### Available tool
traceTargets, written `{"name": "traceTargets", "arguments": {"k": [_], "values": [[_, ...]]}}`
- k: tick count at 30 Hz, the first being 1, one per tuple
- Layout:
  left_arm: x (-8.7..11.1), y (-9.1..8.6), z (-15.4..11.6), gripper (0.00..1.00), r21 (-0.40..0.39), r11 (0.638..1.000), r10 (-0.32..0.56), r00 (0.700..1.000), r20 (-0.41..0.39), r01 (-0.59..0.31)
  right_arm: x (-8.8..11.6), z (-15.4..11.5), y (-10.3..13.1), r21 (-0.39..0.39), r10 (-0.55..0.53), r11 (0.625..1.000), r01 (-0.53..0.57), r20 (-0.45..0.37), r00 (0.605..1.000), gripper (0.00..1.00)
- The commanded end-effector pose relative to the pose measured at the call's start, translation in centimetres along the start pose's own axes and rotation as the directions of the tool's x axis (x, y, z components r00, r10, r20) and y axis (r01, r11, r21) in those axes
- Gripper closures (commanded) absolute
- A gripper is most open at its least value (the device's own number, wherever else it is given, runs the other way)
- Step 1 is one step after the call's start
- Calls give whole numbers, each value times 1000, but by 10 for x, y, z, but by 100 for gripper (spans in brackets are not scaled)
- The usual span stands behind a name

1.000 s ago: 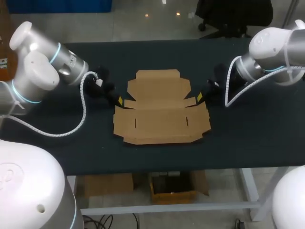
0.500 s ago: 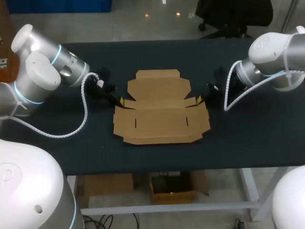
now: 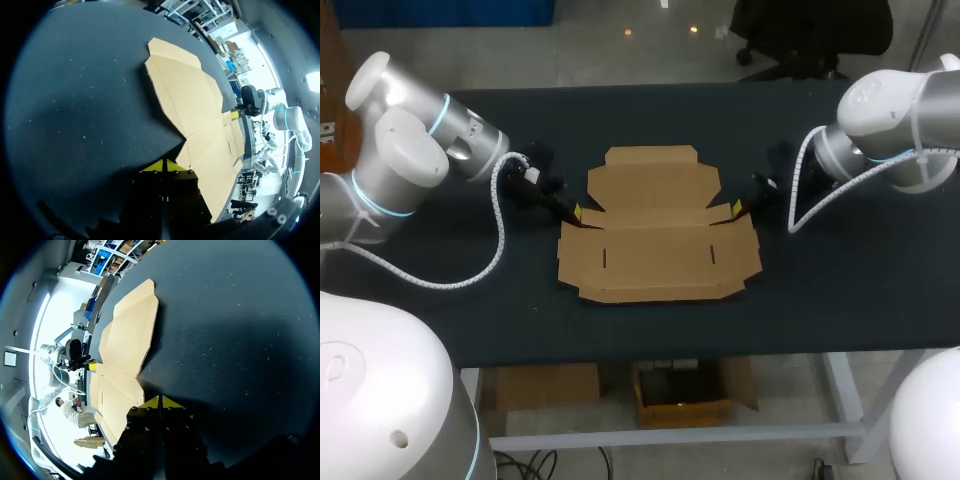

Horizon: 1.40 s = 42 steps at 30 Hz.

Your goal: Assemble the packaging by folding the flat box into shape, placing the metal phone stand inside, and closing the box properly

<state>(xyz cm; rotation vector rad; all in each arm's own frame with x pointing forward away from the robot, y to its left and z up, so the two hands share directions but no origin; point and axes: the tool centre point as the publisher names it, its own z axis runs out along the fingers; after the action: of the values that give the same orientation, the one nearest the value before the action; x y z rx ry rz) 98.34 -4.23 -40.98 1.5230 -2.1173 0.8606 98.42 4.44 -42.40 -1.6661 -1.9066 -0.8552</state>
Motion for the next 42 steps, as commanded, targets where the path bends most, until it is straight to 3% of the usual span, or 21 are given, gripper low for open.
{"name": "traceTargets", "arguments": {"k": [1,23,34,42], "values": [[-1,-2,1,100,-8,1000,0,1000,-2,0,-2,0,2,-1,2,1000,-2,-5,1000,100],[-1,-2,7,100,-23,1000,-9,1000,-8,9,7,9,7,-1,-21,1000,21,-18,1000,100],[16,-3,3,100,-13,1000,24,1000,6,-24,22,6,5,-20,-24,1000,24,5,1000,100],[29,-3,3,100,7,999,31,997,72,-31,34,9,1,-37,-12,999,14,49,999,100]]}}
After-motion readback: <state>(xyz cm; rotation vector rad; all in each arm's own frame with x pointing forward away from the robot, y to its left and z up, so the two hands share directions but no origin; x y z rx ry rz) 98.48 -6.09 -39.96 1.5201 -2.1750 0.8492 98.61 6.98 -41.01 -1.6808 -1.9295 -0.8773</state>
